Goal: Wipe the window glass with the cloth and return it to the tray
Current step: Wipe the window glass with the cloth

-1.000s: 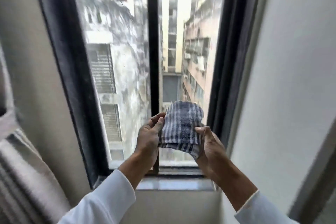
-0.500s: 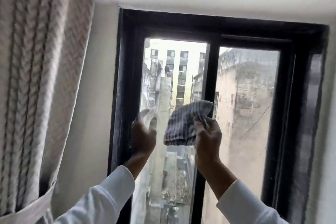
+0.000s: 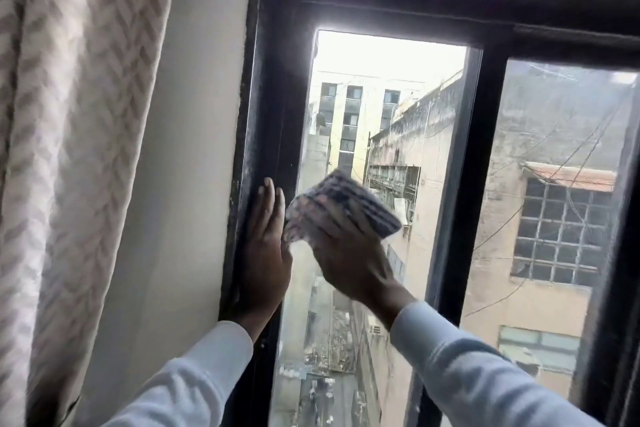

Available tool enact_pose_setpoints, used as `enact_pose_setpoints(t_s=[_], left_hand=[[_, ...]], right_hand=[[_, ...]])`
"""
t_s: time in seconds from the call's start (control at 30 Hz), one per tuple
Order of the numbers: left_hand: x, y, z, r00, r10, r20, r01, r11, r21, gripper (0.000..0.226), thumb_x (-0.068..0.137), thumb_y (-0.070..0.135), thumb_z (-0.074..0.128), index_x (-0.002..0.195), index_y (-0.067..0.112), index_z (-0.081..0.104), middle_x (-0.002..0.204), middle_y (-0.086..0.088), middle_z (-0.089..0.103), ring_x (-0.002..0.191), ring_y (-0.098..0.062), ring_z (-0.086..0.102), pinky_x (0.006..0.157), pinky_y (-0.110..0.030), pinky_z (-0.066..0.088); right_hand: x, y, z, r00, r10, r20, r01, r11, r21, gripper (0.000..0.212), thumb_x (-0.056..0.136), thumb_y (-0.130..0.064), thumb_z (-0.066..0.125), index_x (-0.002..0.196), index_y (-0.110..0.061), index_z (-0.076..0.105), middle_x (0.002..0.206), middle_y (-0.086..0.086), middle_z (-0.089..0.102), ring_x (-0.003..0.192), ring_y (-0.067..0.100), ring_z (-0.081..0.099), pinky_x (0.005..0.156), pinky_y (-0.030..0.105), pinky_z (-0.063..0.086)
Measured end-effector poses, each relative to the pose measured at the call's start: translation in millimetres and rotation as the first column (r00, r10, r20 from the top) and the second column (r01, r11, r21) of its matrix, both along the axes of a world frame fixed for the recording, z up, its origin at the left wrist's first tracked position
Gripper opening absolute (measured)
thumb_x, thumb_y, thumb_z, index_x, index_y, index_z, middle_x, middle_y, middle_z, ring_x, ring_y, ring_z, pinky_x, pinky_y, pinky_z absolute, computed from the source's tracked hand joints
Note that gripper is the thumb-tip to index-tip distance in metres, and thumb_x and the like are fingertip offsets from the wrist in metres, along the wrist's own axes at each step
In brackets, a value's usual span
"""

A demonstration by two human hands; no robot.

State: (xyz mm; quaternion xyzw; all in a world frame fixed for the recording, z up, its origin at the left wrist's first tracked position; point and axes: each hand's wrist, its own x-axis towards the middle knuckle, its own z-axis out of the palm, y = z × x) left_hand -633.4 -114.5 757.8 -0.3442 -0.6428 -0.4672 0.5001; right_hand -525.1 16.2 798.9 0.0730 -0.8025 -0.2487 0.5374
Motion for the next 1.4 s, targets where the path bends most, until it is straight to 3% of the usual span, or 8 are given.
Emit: enact_pose_setpoints(t_s=[0.13,0.27,0.47,0.63,0.87,0.97,1.17,1.4], left_hand=[[-6.2,5.4,1.2,0.999,-0.008,-0.04,0.01,0.999,0.04,0.056,0.109,-0.011,0.04,0.164,-0.001,0.041,0.178,-0.014,0.029,0.168,-0.025,0.025,0.136,-0.048,0.028],[-4.6,2.5,2.4,0.999,-0.033,-0.038,0.034,0.999,0.026,0.059,0.106,-0.015,0.041,0.164,-0.003,0.041,0.178,-0.016,0.028,0.168,-0.026,0.023,0.139,-0.038,0.019],[-1.9,4.9,5.3,0.999,-0.019,-0.033,0.021,0.998,0.056,0.056,0.107,-0.015,0.038,0.162,-0.005,0.043,0.176,-0.02,0.032,0.168,-0.023,0.022,0.138,-0.035,0.017],[-3.6,1.3,4.3,0.998,-0.035,-0.047,0.036,0.999,0.008,0.056,0.107,-0.015,0.042,0.163,-0.005,0.042,0.177,-0.02,0.03,0.167,-0.032,0.026,0.138,-0.045,0.024],[-4.3,3.3,3.9,0.998,-0.022,-0.062,0.023,1.0,0.019,0.052,0.11,-0.011,0.044,0.162,-0.005,0.043,0.175,-0.022,0.032,0.166,-0.034,0.028,0.135,-0.051,0.029],[-3.6,3.0,2.5,0.997,0.006,-0.072,-0.005,1.0,0.02,0.054,0.108,-0.013,0.045,0.162,-0.005,0.043,0.175,-0.023,0.033,0.166,-0.033,0.027,0.138,-0.042,0.022],[-5.4,7.7,1.1,0.996,0.009,-0.094,-0.004,0.999,0.05,0.051,0.108,-0.013,0.045,0.159,-0.007,0.047,0.172,-0.025,0.037,0.164,-0.037,0.033,0.137,-0.034,0.021],[-8.0,5.6,-0.2,0.994,-0.011,-0.105,0.014,0.999,0.031,0.05,0.109,-0.012,0.047,0.158,-0.007,0.048,0.173,-0.024,0.037,0.164,-0.036,0.032,0.135,-0.049,0.029]], right_hand=[[23.0,21.3,-35.3,0.967,-0.137,-0.216,0.04,0.915,-0.401,0.065,0.106,-0.011,0.06,0.167,-0.026,0.042,0.181,-0.001,0.03,0.17,0.024,0.018,0.138,0.055,0.0],[21.9,6.8,-91.4,0.959,0.033,0.281,-0.031,0.999,-0.011,0.075,0.1,0.002,0.057,0.163,-0.037,0.046,0.174,-0.011,0.041,0.169,0.012,0.017,0.138,0.049,0.02],[13.6,34.2,-26.2,0.976,0.112,-0.188,-0.178,0.905,-0.386,0.05,0.105,0.007,0.055,0.148,-0.015,0.068,0.161,0.006,0.06,0.157,0.026,0.047,0.129,0.054,0.038],[4.2,28.8,-49.3,0.95,0.189,0.248,-0.224,0.967,0.123,0.055,0.104,0.008,0.045,0.145,-0.018,0.071,0.151,0.004,0.069,0.136,0.025,0.062,0.122,0.044,0.047],[47.4,44.8,-62.8,0.998,0.055,0.022,-0.05,0.984,-0.17,0.067,0.101,0.001,0.068,0.157,-0.033,0.054,0.169,-0.007,0.05,0.164,0.025,0.036,0.137,0.06,0.004],[23.1,28.9,-54.6,0.949,0.2,0.243,-0.211,0.977,0.019,0.068,0.096,0.014,0.061,0.155,-0.018,0.06,0.166,0.004,0.056,0.159,0.025,0.045,0.134,0.053,0.031],[35.4,53.4,-11.9,0.974,0.12,-0.192,-0.185,0.911,-0.368,0.045,0.106,-0.008,0.066,0.15,-0.011,0.064,0.154,0.012,0.045,0.134,0.027,0.048,0.119,0.028,0.037],[17.2,36.1,-48.4,0.947,0.225,0.231,-0.237,0.971,0.028,0.042,0.1,-0.003,0.069,0.139,-0.018,0.073,0.141,0.006,0.071,0.122,0.026,0.061,0.109,0.047,0.054]])
